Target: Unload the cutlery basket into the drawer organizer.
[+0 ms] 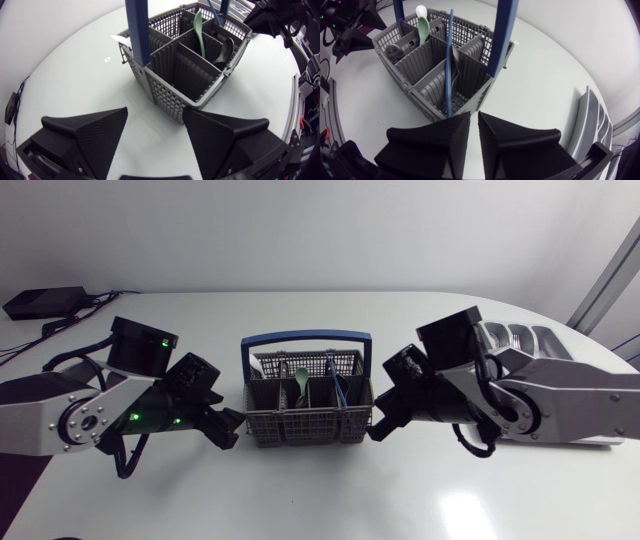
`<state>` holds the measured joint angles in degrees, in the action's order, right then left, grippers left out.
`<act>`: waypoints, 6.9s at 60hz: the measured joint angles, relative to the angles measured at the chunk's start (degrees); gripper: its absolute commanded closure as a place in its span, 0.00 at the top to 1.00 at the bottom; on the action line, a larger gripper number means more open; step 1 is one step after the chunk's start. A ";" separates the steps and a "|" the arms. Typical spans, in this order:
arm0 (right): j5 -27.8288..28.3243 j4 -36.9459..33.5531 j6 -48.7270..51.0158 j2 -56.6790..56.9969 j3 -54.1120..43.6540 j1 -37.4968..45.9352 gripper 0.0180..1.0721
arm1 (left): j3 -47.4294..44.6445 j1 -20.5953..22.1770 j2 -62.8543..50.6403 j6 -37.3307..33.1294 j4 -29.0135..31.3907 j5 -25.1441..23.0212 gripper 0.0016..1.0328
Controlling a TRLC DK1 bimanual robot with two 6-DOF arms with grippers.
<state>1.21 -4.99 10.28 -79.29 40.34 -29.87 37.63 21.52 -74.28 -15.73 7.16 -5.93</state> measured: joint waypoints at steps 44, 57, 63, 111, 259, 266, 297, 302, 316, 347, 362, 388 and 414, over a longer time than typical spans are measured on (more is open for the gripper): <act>-0.83 -3.65 -0.77 5.25 0.02 1.42 0.83 | 4.35 -6.49 8.55 -2.97 10.16 -8.44 0.78; 1.14 -5.05 -0.59 5.97 -1.05 1.88 0.83 | 11.89 2.25 8.07 2.36 16.11 -10.32 0.74; 1.60 -5.92 -0.61 6.64 -1.09 1.88 0.83 | 15.10 5.77 5.49 4.61 17.14 -10.38 0.63; 3.48 -8.61 0.46 10.84 -1.09 4.24 0.83 | 25.77 7.93 -15.72 8.98 19.98 -13.16 0.39; 21.11 -22.27 16.81 41.16 -3.63 0.96 0.88 | 25.97 19.06 0.76 12.41 21.77 -38.40 0.03; 21.20 -22.43 18.73 41.16 -4.81 -3.08 0.85 | 26.40 20.94 -0.55 11.76 22.91 -38.40 0.03; 22.64 -22.21 22.01 39.78 -6.97 -11.52 0.42 | 28.33 25.46 -2.23 4.50 30.77 -38.86 0.03; 22.80 -21.94 22.23 39.50 -7.67 -11.74 0.32 | 28.44 25.55 -2.34 3.98 30.80 -38.86 0.03; 22.86 -20.20 22.60 39.06 -8.59 -11.74 0.24 | 28.46 26.10 -2.40 3.65 31.61 -39.10 0.03; 22.75 -18.62 22.58 35.89 -8.59 -14.21 0.05 | 28.46 25.46 -2.38 3.65 31.58 -39.80 0.04; 22.32 -20.37 22.34 36.54 -8.59 -14.34 0.05 | 28.63 23.21 -2.38 3.65 31.23 -40.13 0.61; 18.91 -24.85 29.14 41.59 -11.63 4.26 0.05 | 30.75 14.93 -0.76 9.57 19.39 -17.35 0.69; 31.74 -18.58 53.42 30.67 -12.61 50.71 0.05 | 24.74 15.47 -0.76 9.60 17.33 0.13 0.69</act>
<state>32.95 -23.57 63.70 -48.62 27.73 20.84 62.37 36.99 -75.05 -6.13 24.49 -5.80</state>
